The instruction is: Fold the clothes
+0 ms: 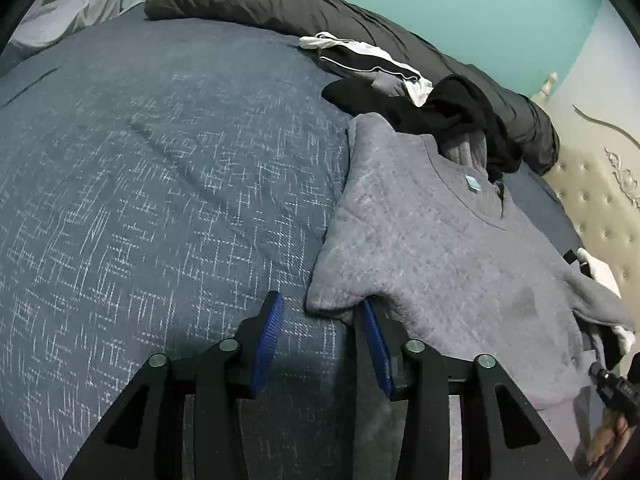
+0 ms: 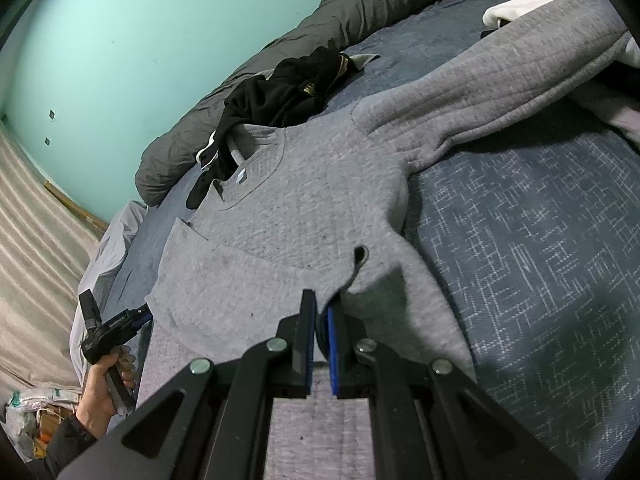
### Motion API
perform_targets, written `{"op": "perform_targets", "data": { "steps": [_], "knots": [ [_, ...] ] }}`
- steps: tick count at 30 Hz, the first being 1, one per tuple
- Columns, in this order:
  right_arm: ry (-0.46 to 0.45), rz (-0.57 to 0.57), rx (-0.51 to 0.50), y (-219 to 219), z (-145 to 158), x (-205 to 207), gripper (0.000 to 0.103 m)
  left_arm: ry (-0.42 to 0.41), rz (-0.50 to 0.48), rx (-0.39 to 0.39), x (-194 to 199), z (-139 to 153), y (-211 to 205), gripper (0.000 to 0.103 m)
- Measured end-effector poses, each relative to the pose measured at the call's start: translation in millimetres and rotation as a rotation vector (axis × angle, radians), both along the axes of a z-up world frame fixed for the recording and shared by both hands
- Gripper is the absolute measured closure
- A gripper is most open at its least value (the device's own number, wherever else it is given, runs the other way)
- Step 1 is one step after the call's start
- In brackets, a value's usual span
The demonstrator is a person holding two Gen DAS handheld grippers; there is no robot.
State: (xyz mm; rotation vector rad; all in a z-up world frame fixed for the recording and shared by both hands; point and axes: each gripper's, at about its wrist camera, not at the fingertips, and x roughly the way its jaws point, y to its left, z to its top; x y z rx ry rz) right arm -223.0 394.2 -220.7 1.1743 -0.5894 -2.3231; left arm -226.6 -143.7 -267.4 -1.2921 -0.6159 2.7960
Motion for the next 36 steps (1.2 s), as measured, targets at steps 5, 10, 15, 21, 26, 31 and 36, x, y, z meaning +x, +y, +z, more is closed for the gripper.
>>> {"op": "perform_targets", "data": {
  "steps": [5, 10, 15, 21, 26, 31, 36],
  "knots": [
    [0.002, -0.006, 0.000, 1.8, 0.3, -1.0, 0.098, -0.021, -0.030, -0.084, 2.0, 0.4, 5.7, 0.081],
    [0.006, -0.014, -0.004, 3.9, 0.9, -0.8, 0.098, -0.019, -0.023, -0.119, 0.9, -0.9, 5.8, 0.081],
    [0.008, -0.021, -0.009, 6.2, 1.7, -0.6, 0.098, 0.015, -0.020, -0.105, -5.3, 2.1, 4.2, 0.098],
    [0.022, -0.006, 0.037, 0.8, 9.2, 5.4, 0.098, 0.055, 0.040, -0.124, -2.6, 11.6, -5.1, 0.100],
    [0.021, 0.001, 0.083, 2.6, 18.9, 22.6, 0.098, 0.071, 0.057, -0.107, -2.0, 17.3, -13.2, 0.100],
    [-0.056, 0.005, 0.169, 5.0, -0.2, 39.1, 0.098, 0.009, 0.036, -0.063, -7.0, 1.3, -15.4, 0.100],
    [-0.117, -0.017, 0.214, 4.2, -18.7, 49.1, 0.098, -0.035, 0.007, -0.079, -5.8, -3.2, -12.0, 0.094]
  ]
}}
